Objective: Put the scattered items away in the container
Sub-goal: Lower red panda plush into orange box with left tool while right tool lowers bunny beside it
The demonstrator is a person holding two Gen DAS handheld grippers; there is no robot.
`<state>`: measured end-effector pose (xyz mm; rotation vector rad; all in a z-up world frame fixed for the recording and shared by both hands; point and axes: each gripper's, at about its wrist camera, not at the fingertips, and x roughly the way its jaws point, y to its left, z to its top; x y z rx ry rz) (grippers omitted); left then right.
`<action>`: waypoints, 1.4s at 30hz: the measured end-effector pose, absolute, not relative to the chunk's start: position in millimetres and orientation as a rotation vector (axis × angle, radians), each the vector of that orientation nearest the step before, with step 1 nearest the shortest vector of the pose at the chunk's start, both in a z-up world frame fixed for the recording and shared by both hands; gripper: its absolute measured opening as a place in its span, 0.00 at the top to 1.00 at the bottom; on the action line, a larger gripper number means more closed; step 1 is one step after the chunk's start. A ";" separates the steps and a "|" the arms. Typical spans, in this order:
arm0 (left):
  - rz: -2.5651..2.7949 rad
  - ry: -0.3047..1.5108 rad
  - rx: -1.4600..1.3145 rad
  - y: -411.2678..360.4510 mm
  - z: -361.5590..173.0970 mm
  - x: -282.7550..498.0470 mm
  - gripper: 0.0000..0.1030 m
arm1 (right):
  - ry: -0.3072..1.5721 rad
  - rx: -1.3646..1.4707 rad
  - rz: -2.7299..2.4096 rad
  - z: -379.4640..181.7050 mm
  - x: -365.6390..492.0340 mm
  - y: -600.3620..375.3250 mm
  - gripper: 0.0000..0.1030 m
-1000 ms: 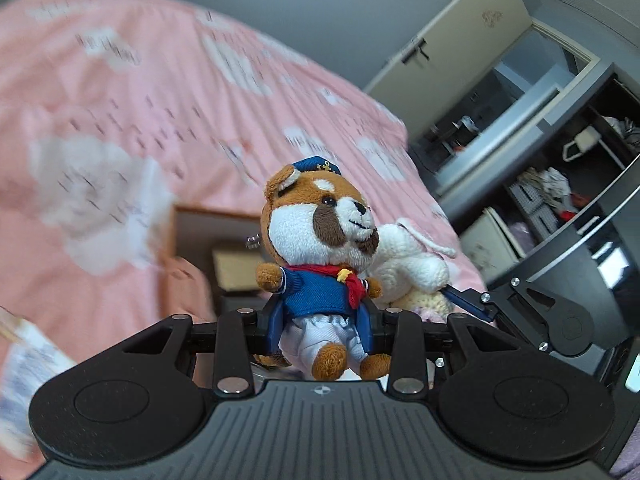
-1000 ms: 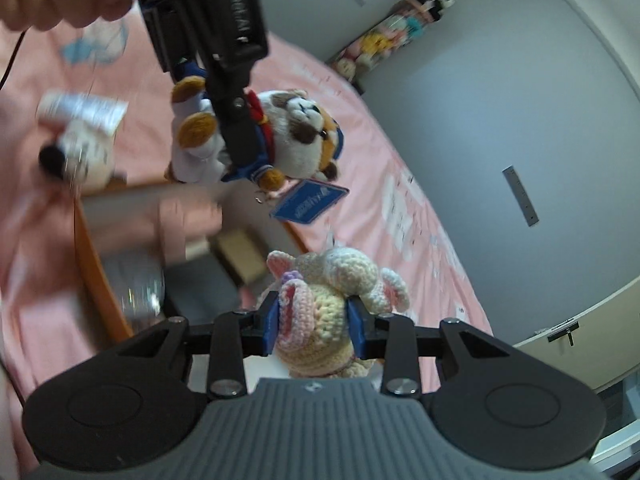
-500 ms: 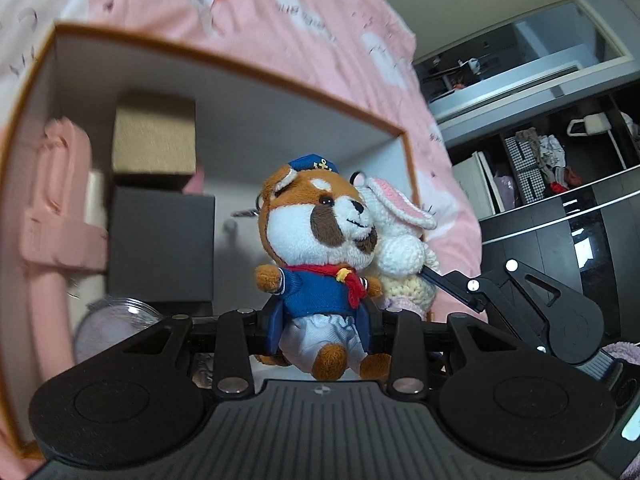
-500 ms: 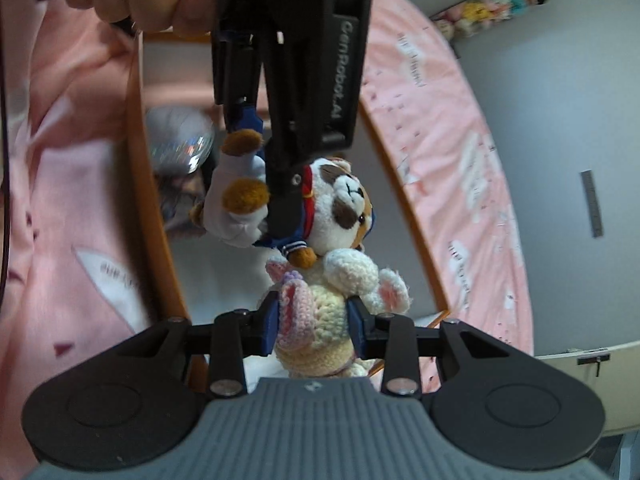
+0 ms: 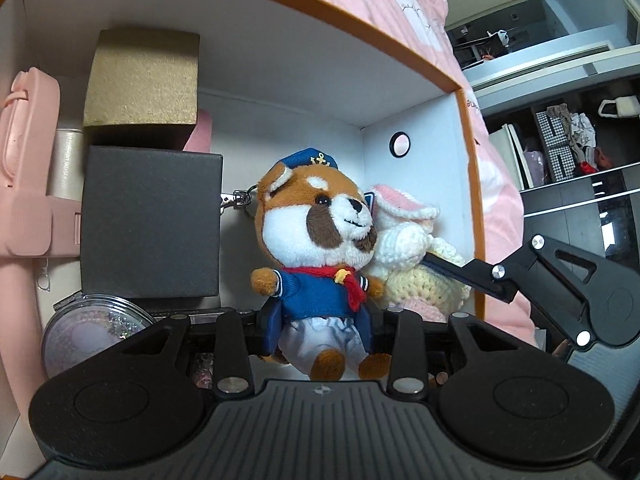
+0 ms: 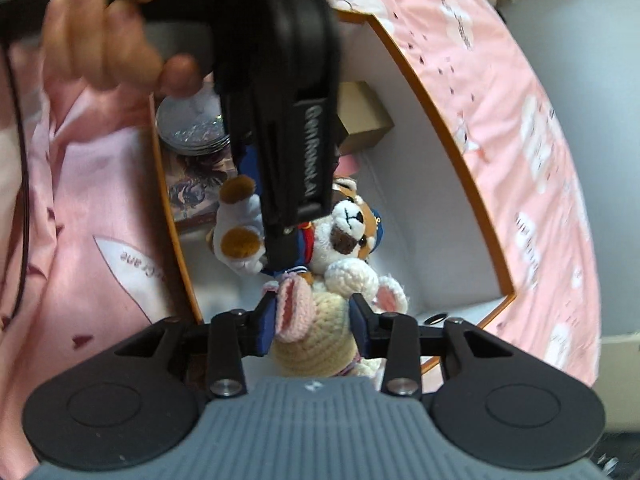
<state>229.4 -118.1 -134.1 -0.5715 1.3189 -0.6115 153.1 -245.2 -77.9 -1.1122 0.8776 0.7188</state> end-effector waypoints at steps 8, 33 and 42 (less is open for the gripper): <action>-0.626 1.340 -0.527 -111.4 -137.5 224.0 0.46 | 0.985 -0.954 0.704 -60.4 159.9 -254.8 0.50; -0.649 1.282 -0.354 -108.0 -111.7 209.8 0.72 | 1.257 -0.659 0.536 -61.8 205.3 -268.4 0.84; -0.660 1.299 -0.376 -119.1 -129.4 209.0 0.72 | 1.328 -0.651 0.533 -87.8 213.4 -266.4 0.86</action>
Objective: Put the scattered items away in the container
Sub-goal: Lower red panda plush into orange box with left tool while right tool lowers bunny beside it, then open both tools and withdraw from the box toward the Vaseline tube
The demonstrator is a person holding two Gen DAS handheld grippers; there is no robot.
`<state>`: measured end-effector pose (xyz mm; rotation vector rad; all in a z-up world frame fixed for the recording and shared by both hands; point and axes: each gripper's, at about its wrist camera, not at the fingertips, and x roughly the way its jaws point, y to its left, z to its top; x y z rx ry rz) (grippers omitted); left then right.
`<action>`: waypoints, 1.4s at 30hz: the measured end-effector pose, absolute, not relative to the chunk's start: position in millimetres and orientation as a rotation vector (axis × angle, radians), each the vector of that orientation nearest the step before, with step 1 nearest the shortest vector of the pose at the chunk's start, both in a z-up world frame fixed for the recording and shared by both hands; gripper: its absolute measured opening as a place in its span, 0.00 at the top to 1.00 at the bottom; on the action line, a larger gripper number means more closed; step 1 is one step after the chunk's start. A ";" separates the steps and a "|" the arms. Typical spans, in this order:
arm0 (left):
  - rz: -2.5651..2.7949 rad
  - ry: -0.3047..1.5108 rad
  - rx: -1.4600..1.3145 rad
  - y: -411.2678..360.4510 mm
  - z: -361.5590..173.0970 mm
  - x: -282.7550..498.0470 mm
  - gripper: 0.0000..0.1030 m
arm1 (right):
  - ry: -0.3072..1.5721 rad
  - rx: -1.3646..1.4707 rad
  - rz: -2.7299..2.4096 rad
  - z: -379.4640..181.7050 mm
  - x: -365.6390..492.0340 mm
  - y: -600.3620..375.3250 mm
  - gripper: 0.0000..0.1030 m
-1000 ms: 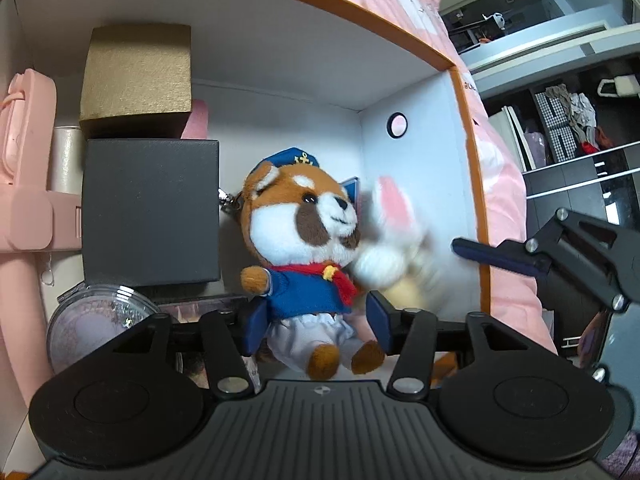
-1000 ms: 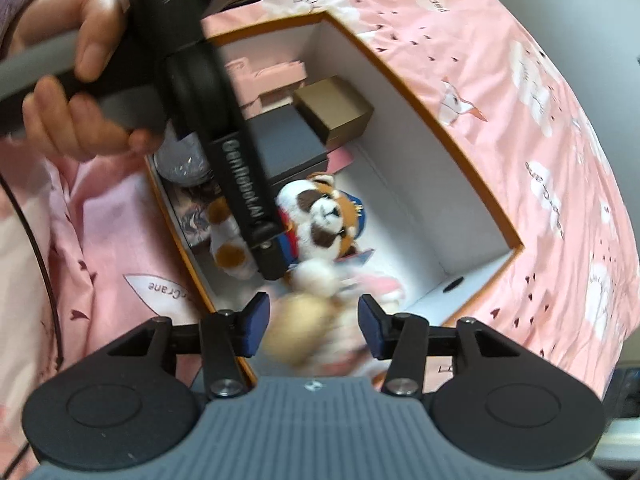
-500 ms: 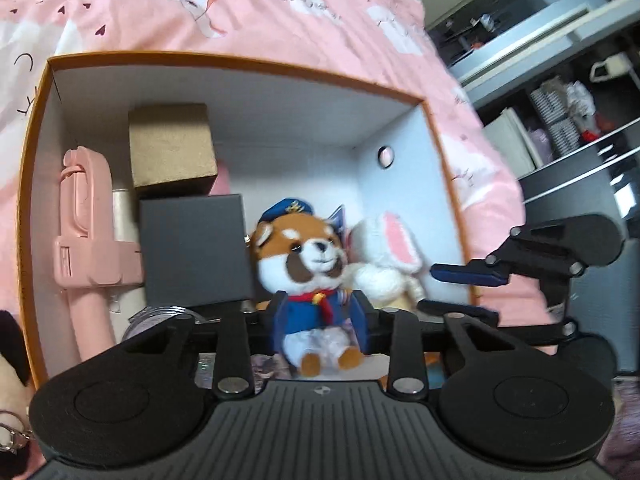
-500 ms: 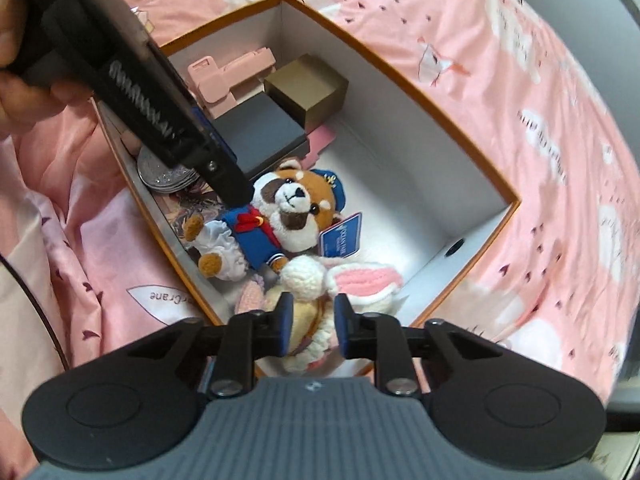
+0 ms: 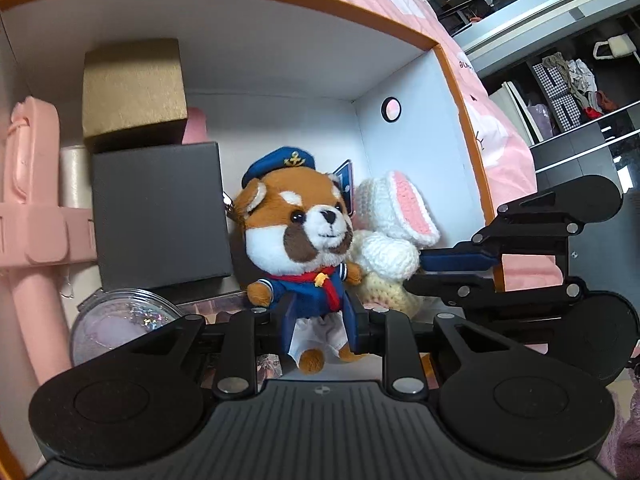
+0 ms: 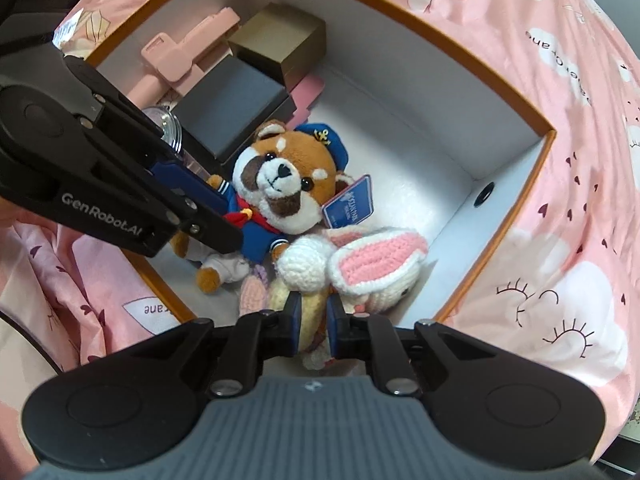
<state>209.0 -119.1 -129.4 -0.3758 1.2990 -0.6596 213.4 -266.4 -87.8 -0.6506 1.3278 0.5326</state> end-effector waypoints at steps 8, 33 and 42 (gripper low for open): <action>-0.649 1.274 -0.319 -125.5 -123.0 201.3 0.72 | 1.332 -0.668 0.510 -99.5 208.1 -262.2 0.85; -0.567 0.848 -0.014 -107.9 -6.6 102.9 0.54 | 0.963 -0.395 0.293 -20.6 135.6 -265.0 0.35; -0.532 0.749 -0.033 -85.3 12.5 78.8 0.52 | 0.793 -0.351 0.247 -0.2 101.7 -238.9 0.26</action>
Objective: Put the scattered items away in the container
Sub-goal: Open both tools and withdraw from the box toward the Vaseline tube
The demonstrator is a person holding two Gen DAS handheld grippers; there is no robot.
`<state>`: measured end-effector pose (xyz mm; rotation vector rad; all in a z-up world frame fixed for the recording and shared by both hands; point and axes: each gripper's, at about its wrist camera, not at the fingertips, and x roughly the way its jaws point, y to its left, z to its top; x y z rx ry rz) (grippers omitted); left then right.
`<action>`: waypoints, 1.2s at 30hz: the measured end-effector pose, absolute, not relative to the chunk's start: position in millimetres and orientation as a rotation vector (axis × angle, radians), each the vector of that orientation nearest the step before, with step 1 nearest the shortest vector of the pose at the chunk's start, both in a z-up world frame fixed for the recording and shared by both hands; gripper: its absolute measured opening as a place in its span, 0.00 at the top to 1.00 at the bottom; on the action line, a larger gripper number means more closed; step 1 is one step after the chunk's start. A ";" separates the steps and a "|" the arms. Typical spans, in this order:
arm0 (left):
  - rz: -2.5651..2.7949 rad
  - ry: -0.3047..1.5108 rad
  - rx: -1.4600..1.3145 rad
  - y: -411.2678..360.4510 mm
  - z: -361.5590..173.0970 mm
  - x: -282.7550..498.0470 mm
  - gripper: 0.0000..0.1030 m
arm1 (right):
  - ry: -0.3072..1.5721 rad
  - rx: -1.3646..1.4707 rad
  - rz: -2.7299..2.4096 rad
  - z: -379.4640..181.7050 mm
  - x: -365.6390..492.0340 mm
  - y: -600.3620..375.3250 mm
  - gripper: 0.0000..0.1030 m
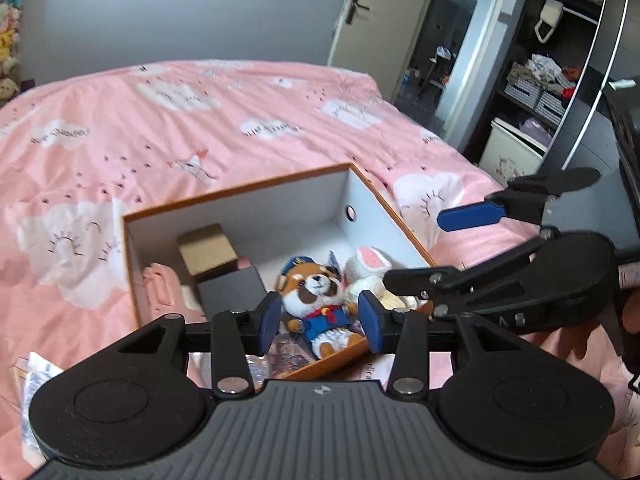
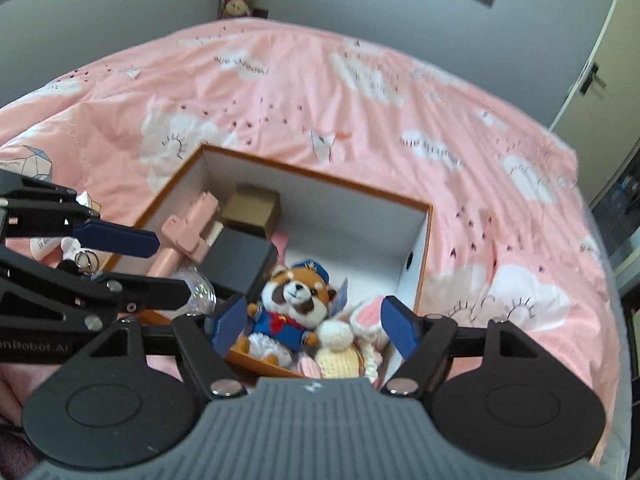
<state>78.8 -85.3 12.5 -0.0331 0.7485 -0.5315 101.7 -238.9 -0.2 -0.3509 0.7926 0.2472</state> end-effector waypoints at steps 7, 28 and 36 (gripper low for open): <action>-0.431 0.692 -0.010 -60.1 19.7 64.0 0.53 | 0.726 -0.277 0.234 -0.1 87.3 -210.6 0.26; -0.135 0.835 -0.042 60.8 14.7 50.5 0.53 | 0.836 0.023 0.368 -39.4 81.5 -124.5 0.42; -0.086 0.918 0.066 66.4 -16.9 47.3 0.53 | 0.988 0.116 0.463 -74.4 83.3 -102.4 0.45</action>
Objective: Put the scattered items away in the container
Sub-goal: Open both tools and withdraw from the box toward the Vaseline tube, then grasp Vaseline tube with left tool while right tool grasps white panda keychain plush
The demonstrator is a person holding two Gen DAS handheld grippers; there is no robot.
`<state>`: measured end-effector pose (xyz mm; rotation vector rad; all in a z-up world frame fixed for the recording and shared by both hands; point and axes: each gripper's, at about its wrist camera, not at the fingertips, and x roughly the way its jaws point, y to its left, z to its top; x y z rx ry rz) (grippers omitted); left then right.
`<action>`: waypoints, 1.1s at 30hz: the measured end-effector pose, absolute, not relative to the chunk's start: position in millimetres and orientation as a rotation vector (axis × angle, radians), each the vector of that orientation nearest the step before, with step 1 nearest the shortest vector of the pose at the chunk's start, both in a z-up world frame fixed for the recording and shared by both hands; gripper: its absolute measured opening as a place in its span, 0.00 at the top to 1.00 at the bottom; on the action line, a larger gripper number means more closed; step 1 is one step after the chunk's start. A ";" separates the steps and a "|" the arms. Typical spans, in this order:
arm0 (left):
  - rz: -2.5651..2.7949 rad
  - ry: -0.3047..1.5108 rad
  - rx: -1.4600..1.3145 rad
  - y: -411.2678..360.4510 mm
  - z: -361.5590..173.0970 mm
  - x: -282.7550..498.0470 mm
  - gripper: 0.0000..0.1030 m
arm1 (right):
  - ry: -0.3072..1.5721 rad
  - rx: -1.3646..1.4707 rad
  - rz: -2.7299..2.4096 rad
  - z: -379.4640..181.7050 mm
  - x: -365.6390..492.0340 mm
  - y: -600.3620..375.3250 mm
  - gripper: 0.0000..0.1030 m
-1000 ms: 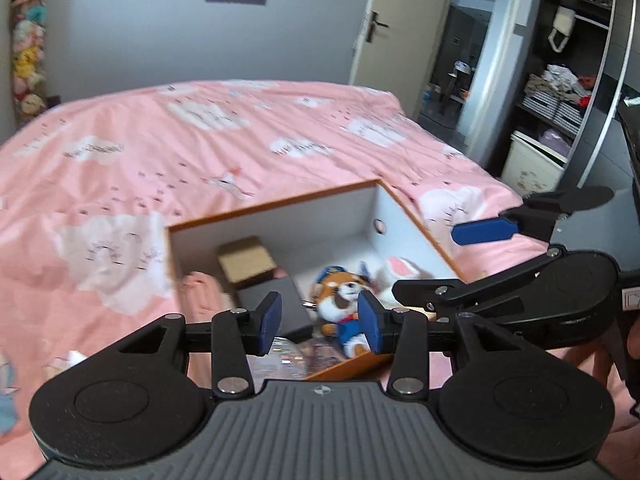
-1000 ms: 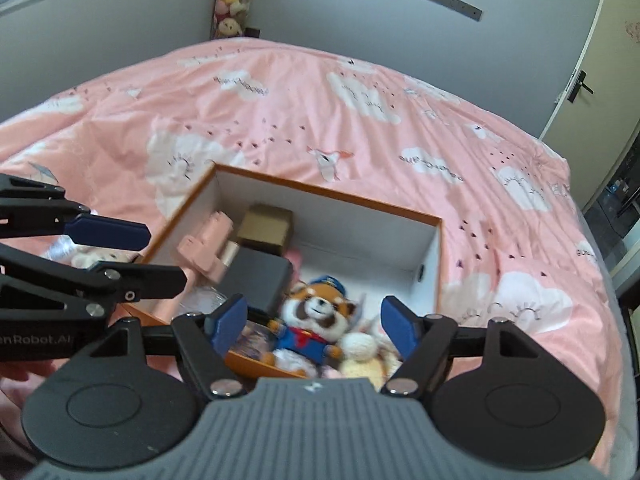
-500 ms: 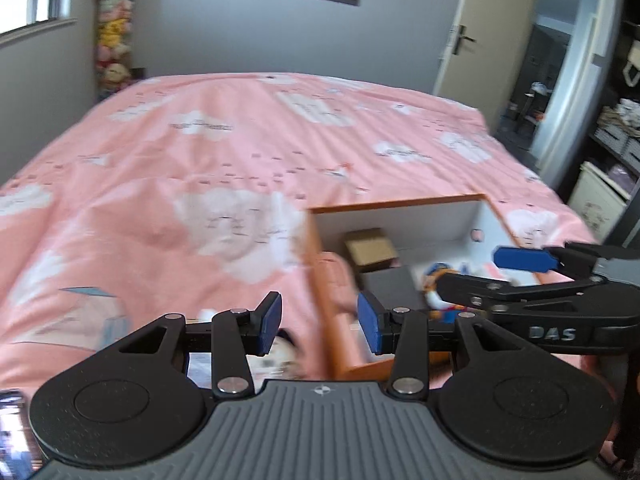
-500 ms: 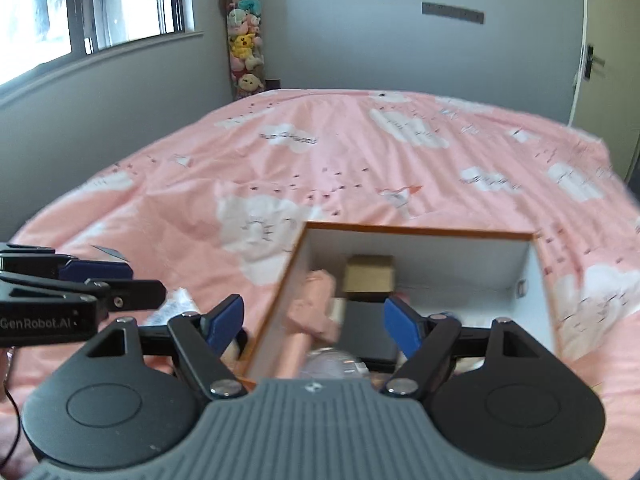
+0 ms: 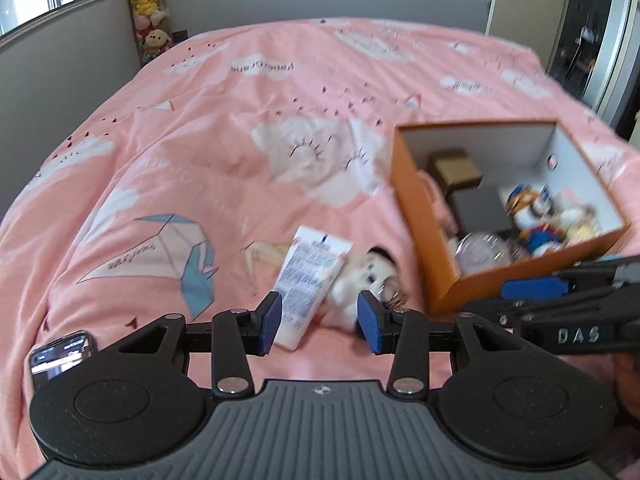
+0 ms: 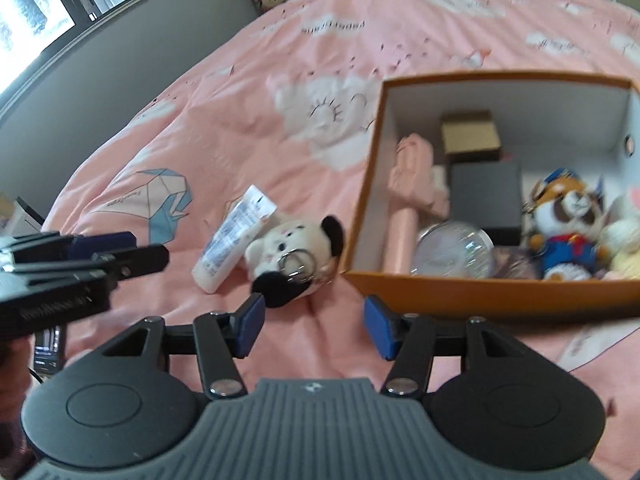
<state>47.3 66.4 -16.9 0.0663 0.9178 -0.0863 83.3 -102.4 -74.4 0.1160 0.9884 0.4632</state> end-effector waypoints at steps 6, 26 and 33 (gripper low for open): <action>-0.092 0.957 0.092 77.7 -28.9 52.3 0.53 | 0.968 -0.019 0.559 -76.6 84.2 -69.4 0.52; -0.132 1.100 0.124 92.2 -80.7 95.8 0.50 | 1.136 -0.025 0.572 -120.9 122.2 -33.8 0.54; -0.139 1.127 0.133 92.5 -96.4 107.8 0.49 | 1.177 -0.009 0.557 -131.4 132.7 -30.2 0.54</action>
